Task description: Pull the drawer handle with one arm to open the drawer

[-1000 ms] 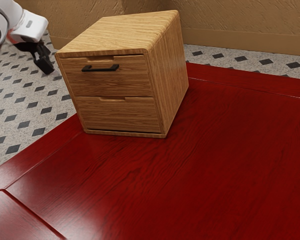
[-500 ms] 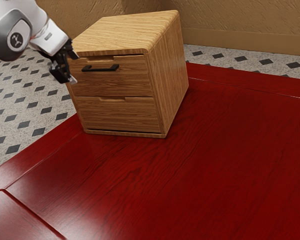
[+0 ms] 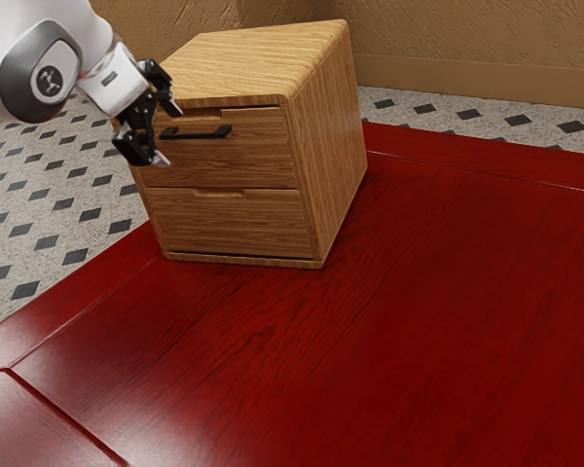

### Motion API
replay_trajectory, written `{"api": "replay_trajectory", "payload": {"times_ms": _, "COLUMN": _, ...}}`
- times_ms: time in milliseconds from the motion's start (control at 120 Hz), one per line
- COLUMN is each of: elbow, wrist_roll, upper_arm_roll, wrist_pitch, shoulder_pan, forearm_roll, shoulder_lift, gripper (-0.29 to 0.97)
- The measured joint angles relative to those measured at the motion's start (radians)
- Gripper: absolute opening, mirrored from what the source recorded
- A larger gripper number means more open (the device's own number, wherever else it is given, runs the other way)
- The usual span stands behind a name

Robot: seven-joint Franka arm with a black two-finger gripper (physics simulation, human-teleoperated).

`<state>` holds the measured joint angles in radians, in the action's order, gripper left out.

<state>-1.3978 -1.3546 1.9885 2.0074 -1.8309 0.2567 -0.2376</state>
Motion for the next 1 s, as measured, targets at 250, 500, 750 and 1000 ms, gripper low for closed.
{"api": "replay_trajectory", "payload": {"times_ms": 250, "elbow": -0.007, "wrist_roll": -0.052, "upper_arm_roll": -0.011, "wrist_pitch": 0.032, "shoulder_pan": -0.010, "forearm_roll": -0.013, "shoulder_lift": -0.025, "gripper": 0.67}}
{"api": "replay_trajectory", "payload": {"times_ms": 500, "elbow": -0.007, "wrist_roll": -0.092, "upper_arm_roll": -0.004, "wrist_pitch": 0.071, "shoulder_pan": -0.016, "forearm_roll": -0.017, "shoulder_lift": -0.058, "gripper": 0.67}}
{"api": "replay_trajectory", "payload": {"times_ms": 750, "elbow": -0.007, "wrist_roll": -0.120, "upper_arm_roll": 0.004, "wrist_pitch": 0.105, "shoulder_pan": -0.018, "forearm_roll": -0.015, "shoulder_lift": -0.080, "gripper": 0.67}}
{"api": "replay_trajectory", "payload": {"times_ms": 1000, "elbow": -0.030, "wrist_roll": -0.138, "upper_arm_roll": 0.021, "wrist_pitch": 0.117, "shoulder_pan": -0.017, "forearm_roll": -0.019, "shoulder_lift": -0.083, "gripper": 0.67}}
